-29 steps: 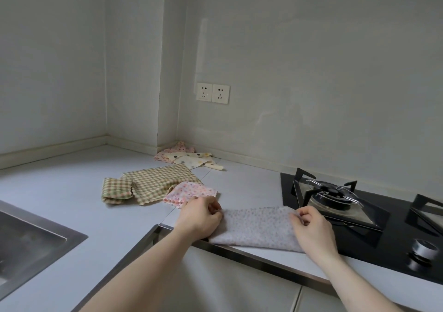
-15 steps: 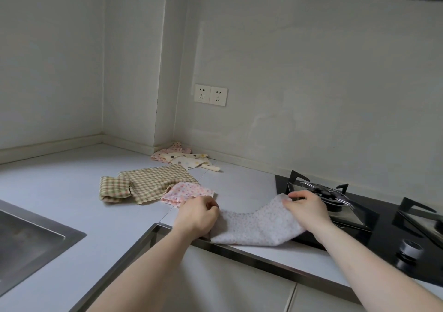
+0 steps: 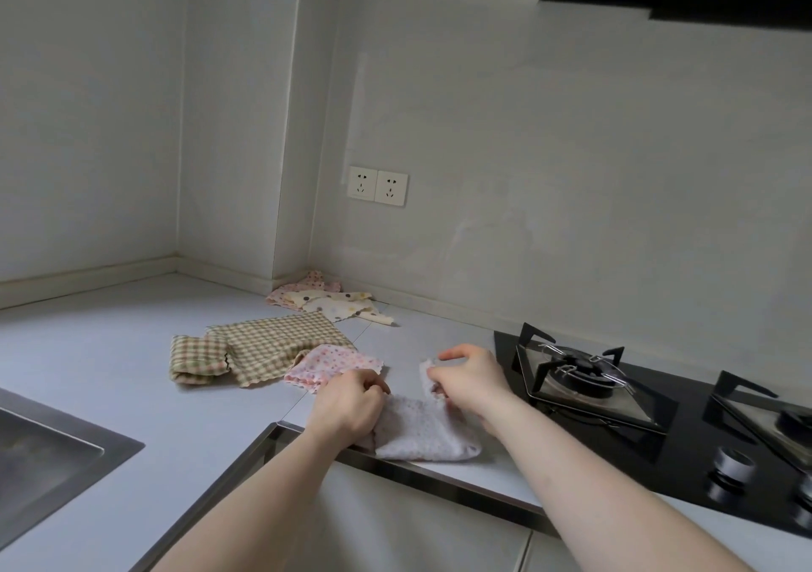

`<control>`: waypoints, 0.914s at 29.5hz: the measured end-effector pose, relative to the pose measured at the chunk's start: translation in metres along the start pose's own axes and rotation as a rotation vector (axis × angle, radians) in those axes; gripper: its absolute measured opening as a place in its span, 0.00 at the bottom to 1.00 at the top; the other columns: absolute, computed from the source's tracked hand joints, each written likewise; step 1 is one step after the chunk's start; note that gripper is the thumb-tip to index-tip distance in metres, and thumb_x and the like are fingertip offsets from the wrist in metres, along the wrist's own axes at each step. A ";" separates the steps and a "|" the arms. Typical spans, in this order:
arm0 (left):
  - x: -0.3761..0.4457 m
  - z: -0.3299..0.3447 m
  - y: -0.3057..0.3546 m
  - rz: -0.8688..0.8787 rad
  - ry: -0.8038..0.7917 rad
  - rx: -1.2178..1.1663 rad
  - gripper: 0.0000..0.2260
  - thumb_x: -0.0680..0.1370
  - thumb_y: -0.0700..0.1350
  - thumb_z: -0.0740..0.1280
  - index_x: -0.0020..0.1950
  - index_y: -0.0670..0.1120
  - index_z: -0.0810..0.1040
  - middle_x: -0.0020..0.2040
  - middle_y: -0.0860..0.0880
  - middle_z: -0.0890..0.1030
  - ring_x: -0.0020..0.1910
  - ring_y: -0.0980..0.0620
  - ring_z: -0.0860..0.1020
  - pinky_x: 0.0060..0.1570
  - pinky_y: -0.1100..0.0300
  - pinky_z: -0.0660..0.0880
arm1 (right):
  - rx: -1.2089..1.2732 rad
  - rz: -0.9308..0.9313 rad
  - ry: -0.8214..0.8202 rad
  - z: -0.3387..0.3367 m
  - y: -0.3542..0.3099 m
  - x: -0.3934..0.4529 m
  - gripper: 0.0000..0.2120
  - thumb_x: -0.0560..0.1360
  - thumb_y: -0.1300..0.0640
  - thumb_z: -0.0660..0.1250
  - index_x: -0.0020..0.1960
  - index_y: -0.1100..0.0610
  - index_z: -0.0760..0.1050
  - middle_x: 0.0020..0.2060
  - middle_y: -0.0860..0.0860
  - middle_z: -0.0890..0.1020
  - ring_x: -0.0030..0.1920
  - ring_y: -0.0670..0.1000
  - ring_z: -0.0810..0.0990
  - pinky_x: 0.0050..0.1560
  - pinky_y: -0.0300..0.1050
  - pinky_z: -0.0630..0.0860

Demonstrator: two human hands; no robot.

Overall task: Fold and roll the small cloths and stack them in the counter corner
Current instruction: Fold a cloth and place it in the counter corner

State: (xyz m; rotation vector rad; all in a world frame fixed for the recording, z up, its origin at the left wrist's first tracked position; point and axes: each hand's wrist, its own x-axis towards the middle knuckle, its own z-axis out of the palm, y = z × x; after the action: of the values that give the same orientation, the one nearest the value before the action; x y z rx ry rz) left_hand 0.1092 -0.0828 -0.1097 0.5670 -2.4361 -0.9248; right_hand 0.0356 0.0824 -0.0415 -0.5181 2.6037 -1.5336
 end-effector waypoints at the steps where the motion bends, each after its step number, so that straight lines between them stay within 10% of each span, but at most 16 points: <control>1: 0.000 0.000 0.000 -0.006 -0.007 -0.009 0.14 0.74 0.44 0.60 0.48 0.54 0.86 0.50 0.55 0.86 0.53 0.51 0.80 0.52 0.58 0.76 | 0.020 0.005 -0.018 0.005 -0.002 -0.003 0.13 0.73 0.61 0.71 0.57 0.52 0.79 0.39 0.53 0.85 0.34 0.46 0.86 0.43 0.46 0.85; 9: -0.002 -0.002 0.000 0.009 0.003 -0.060 0.17 0.73 0.49 0.57 0.49 0.50 0.85 0.47 0.50 0.86 0.51 0.49 0.81 0.52 0.56 0.77 | 0.068 0.063 -0.198 0.024 -0.006 -0.017 0.14 0.76 0.64 0.70 0.60 0.55 0.76 0.42 0.59 0.85 0.33 0.51 0.86 0.38 0.43 0.84; 18: -0.003 0.000 0.002 -0.005 -0.028 -0.036 0.11 0.69 0.60 0.65 0.45 0.56 0.81 0.40 0.59 0.84 0.45 0.57 0.81 0.51 0.58 0.78 | -0.208 -0.109 0.085 -0.001 0.051 -0.001 0.13 0.79 0.52 0.69 0.62 0.51 0.76 0.54 0.46 0.81 0.54 0.48 0.80 0.53 0.41 0.72; 27: -0.003 -0.001 -0.002 0.093 -0.012 -0.235 0.13 0.68 0.44 0.70 0.49 0.58 0.82 0.44 0.58 0.83 0.46 0.63 0.80 0.51 0.60 0.80 | -0.089 -0.064 0.020 0.010 0.068 0.001 0.23 0.79 0.43 0.66 0.71 0.47 0.70 0.44 0.38 0.79 0.54 0.47 0.79 0.61 0.48 0.75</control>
State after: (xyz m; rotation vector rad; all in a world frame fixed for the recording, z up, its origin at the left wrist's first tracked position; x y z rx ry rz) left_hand 0.1125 -0.0828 -0.1118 0.3626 -2.2990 -1.1573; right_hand 0.0205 0.1038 -0.1051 -0.6019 2.7058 -1.4536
